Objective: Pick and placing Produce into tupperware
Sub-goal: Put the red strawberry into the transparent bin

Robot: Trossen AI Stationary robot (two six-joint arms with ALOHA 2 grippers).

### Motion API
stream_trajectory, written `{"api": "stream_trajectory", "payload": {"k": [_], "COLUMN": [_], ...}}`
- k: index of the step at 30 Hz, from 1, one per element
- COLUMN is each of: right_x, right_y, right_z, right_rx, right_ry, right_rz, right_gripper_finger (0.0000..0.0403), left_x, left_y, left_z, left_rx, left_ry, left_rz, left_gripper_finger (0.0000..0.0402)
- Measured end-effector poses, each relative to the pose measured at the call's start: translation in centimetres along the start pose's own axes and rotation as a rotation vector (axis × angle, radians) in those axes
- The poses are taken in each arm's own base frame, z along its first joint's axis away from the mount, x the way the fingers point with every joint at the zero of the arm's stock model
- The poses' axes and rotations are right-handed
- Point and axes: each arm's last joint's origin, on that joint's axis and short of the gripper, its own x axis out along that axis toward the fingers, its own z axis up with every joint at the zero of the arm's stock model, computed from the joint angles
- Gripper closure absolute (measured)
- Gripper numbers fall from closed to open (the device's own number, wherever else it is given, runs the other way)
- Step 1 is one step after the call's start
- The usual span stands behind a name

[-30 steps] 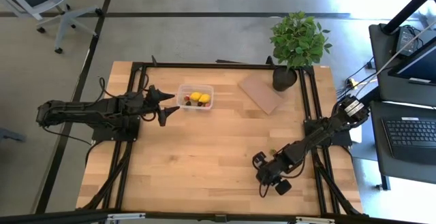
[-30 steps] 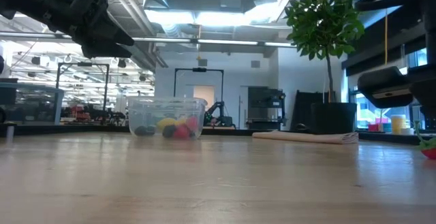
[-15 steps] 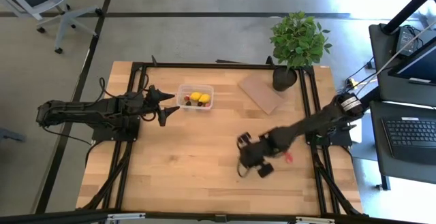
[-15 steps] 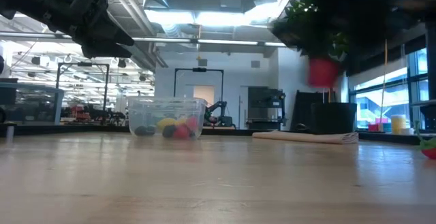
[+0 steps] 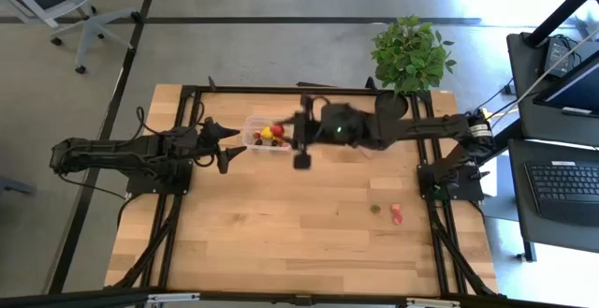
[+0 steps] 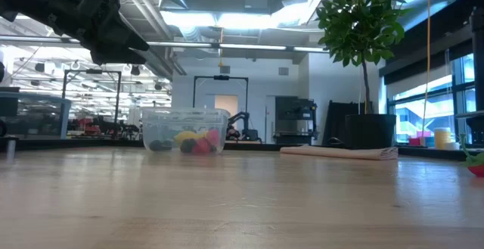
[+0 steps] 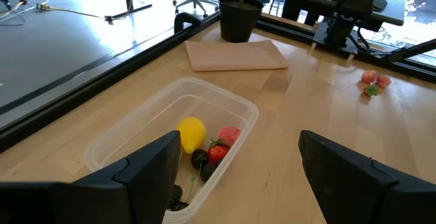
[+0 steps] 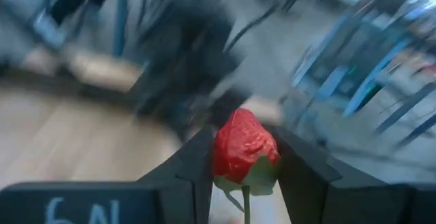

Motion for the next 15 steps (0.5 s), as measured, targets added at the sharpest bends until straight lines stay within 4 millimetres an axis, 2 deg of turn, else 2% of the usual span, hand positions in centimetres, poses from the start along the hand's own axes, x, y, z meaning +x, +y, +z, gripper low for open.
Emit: {"api": "stream_trajectory", "payload": {"k": [2, 5, 15], "right_x": [0.7, 2.3, 9.4], "right_y": [-1.3, -2.3, -2.0], "right_z": [0.2, -1.1, -10.8], "right_rx": [0.028, 0.061, 0.278], "right_ry": [-0.083, -0.074, 0.252], "right_rz": [-0.058, -0.093, -0.065], "right_gripper_finger": [0.0270, 0.0269, 0.0269], "left_x": [0.0, 0.0, 0.0], "left_y": [0.0, 0.0, 0.0], "left_z": [0.0, 0.0, 0.0], "left_rx": [0.000, 0.000, 0.004], "left_ry": [0.000, 0.000, 0.000], "left_rz": [0.000, 0.000, 0.000], "left_gripper_finger": [0.0111, 0.0111, 0.0111]}}
